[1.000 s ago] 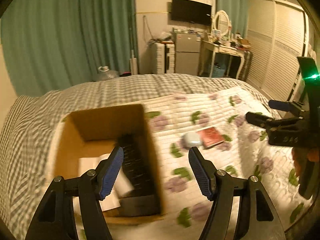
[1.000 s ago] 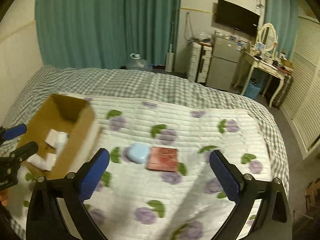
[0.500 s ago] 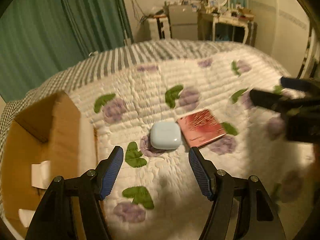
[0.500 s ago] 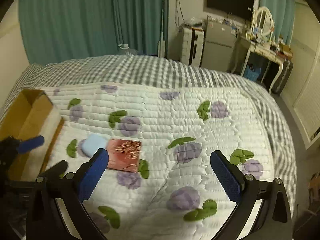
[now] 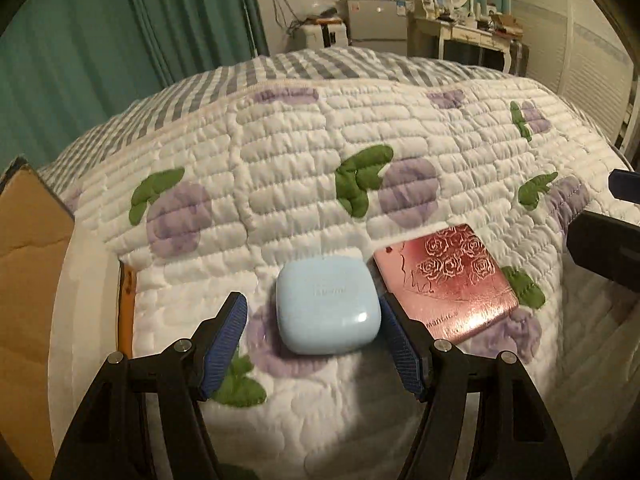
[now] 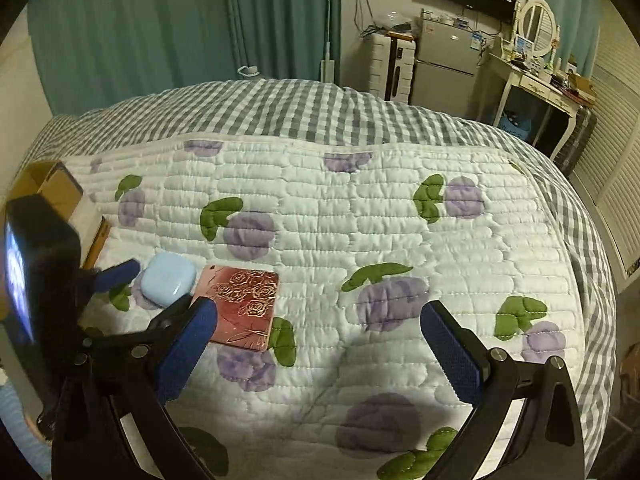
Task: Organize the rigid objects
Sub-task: 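Grasp the light-blue earbud case with the left tool while the right grasps the pink card case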
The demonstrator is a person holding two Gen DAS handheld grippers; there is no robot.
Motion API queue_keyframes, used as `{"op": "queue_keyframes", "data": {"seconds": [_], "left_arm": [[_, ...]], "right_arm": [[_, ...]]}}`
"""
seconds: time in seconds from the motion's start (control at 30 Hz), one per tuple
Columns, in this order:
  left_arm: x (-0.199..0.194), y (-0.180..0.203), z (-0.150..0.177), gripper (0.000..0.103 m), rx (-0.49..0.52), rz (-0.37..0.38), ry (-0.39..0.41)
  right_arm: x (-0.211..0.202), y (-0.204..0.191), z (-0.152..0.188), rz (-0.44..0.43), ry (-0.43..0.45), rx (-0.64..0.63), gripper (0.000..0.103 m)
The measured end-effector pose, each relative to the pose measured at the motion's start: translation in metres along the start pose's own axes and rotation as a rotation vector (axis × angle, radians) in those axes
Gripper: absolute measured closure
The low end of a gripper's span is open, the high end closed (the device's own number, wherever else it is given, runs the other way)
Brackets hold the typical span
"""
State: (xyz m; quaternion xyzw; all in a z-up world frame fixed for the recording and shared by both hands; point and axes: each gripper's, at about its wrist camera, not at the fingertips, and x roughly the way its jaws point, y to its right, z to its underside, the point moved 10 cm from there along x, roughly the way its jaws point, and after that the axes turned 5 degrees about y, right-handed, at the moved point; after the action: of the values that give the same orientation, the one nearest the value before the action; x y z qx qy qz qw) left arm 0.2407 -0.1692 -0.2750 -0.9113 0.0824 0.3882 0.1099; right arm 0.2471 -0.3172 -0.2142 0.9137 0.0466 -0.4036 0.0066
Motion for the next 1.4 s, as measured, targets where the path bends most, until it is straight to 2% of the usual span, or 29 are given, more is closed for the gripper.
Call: {"op": "queue_keyframes", "data": {"seconds": [0.03, 0.07, 0.1, 0.2, 0.33, 0.47, 0.6, 0.63, 0.7, 0.9, 1.23, 1.3, 1.4], "left_arm": [[0.001, 0.002, -0.001, 0.035, 0.005, 0.007, 0.004], [-0.001, 0.004, -0.001, 0.041, 0.013, 0.013, 0.008], [-0.003, 0.006, 0.001, 0.052, 0.026, 0.032, 0.01], [-0.014, 0.007, 0.004, 0.052, 0.033, 0.032, 0.003], [-0.038, -0.008, 0.006, 0.052, -0.049, 0.013, 0.034], [-0.058, -0.025, 0.004, 0.052, -0.109, -0.053, 0.065], [-0.063, -0.036, 0.005, 0.052, -0.155, -0.078, 0.064], [-0.06, -0.038, 0.003, 0.052, -0.154, -0.079, 0.061], [-0.056, -0.04, 0.001, 0.052, -0.156, -0.081, 0.054], [-0.05, -0.043, -0.003, 0.052, -0.156, -0.074, 0.045], [-0.049, -0.046, -0.004, 0.052, -0.153, -0.064, 0.036], [-0.048, -0.045, -0.004, 0.052, -0.154, -0.063, 0.034], [-0.048, -0.045, -0.004, 0.052, -0.158, -0.068, 0.03]], "right_arm": [[0.001, -0.001, 0.0, 0.001, -0.001, 0.0, 0.001], [0.001, -0.001, 0.0, 0.0, -0.001, 0.001, 0.001], [0.0, -0.001, 0.0, 0.0, 0.0, 0.002, 0.001], [0.0, -0.003, -0.001, -0.005, 0.005, 0.002, 0.001], [-0.003, -0.015, -0.005, -0.059, 0.017, -0.03, 0.001], [0.004, -0.035, -0.003, -0.162, -0.023, -0.093, 0.002], [0.019, -0.045, 0.003, -0.197, -0.071, -0.132, 0.006], [0.024, -0.047, 0.004, -0.199, -0.085, -0.137, 0.007], [0.033, -0.05, 0.008, -0.218, -0.117, -0.135, 0.018], [0.05, -0.063, 0.018, -0.25, -0.181, -0.172, 0.027], [0.067, -0.077, 0.024, -0.22, -0.216, -0.219, 0.026], [0.072, -0.08, 0.023, -0.214, -0.218, -0.218, 0.023], [0.089, -0.087, 0.03, -0.198, -0.27, -0.208, 0.021]]}}
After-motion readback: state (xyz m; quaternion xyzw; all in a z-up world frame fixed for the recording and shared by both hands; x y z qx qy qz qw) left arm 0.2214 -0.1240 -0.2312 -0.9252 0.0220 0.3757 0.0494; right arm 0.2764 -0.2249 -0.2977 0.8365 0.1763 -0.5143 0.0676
